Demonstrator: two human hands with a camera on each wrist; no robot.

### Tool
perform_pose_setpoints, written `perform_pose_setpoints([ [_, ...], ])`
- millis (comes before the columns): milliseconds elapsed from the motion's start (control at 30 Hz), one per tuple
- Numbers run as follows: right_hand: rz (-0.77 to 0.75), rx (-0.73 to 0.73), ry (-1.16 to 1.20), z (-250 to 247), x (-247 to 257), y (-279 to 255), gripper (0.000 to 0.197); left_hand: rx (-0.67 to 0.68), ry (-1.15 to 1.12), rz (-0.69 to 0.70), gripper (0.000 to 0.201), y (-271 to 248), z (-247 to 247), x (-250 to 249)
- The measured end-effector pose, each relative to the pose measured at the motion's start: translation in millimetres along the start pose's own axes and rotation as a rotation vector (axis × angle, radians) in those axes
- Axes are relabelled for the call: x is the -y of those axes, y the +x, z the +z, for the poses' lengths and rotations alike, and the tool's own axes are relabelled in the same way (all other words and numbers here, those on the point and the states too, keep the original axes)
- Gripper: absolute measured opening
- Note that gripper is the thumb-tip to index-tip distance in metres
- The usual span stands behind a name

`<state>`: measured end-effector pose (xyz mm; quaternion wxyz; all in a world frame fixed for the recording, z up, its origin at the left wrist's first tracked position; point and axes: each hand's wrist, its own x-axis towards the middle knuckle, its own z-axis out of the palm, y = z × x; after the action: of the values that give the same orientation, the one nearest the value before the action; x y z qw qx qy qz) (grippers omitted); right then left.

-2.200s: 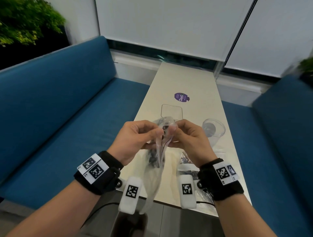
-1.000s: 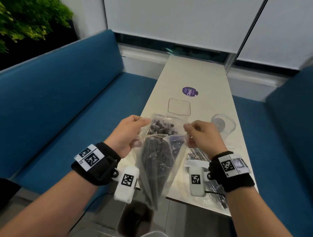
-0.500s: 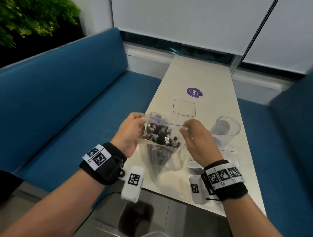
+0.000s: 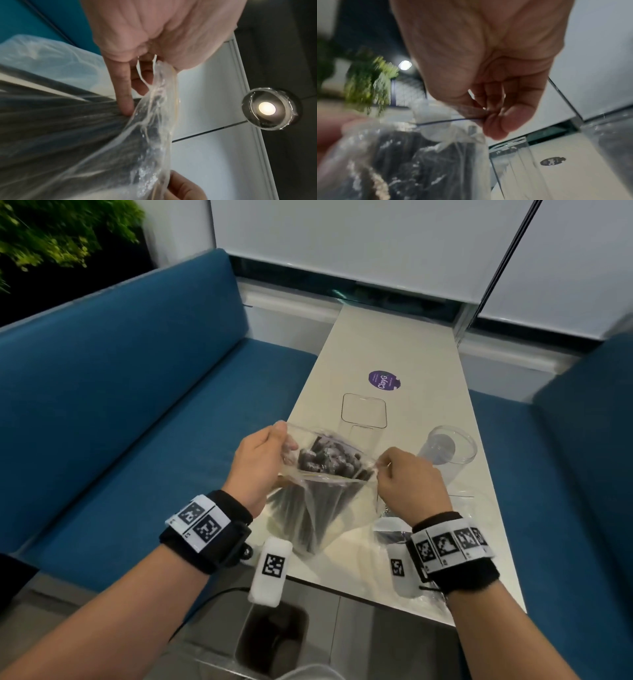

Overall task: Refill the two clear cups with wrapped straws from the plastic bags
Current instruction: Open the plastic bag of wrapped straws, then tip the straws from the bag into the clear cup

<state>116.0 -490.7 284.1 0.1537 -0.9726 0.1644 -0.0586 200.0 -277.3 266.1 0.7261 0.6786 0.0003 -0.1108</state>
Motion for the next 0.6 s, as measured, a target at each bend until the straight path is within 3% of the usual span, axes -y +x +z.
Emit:
perform_pose_setpoints([
  [67,0.01,-0.012,0.175,4,-2,2,0.023,0.031,0.026,-0.014,0.033,0,-2,1],
  [133,0.056,0.008,0.585,9,-3,4,0.026,0.057,0.038,-0.023,0.022,0,-6,-1],
  [233,0.174,0.05,1.132,12,-3,7,0.038,0.128,-0.006,-0.095,0.032,2,-10,-5],
  [333,0.324,0.128,1.449,12,6,12,0.039,0.143,-0.1,-0.233,0.035,1,-5,-12],
  [400,0.374,0.095,1.399,17,13,15,0.029,0.161,-0.174,-0.322,0.019,0,2,-14],
  [433,0.334,0.041,1.223,19,14,15,0.021,0.191,-0.15,-0.322,0.012,0,5,-15],
  [467,0.241,-0.031,0.973,19,14,14,0.016,0.223,-0.009,-0.267,0.017,-2,6,-17],
  [533,-0.022,-0.157,0.547,18,10,7,0.02,0.248,0.481,-0.02,0.037,-6,6,-18],
  [600,-0.198,-0.229,0.406,17,2,1,0.026,0.205,0.769,0.195,0.05,-8,3,-14],
])
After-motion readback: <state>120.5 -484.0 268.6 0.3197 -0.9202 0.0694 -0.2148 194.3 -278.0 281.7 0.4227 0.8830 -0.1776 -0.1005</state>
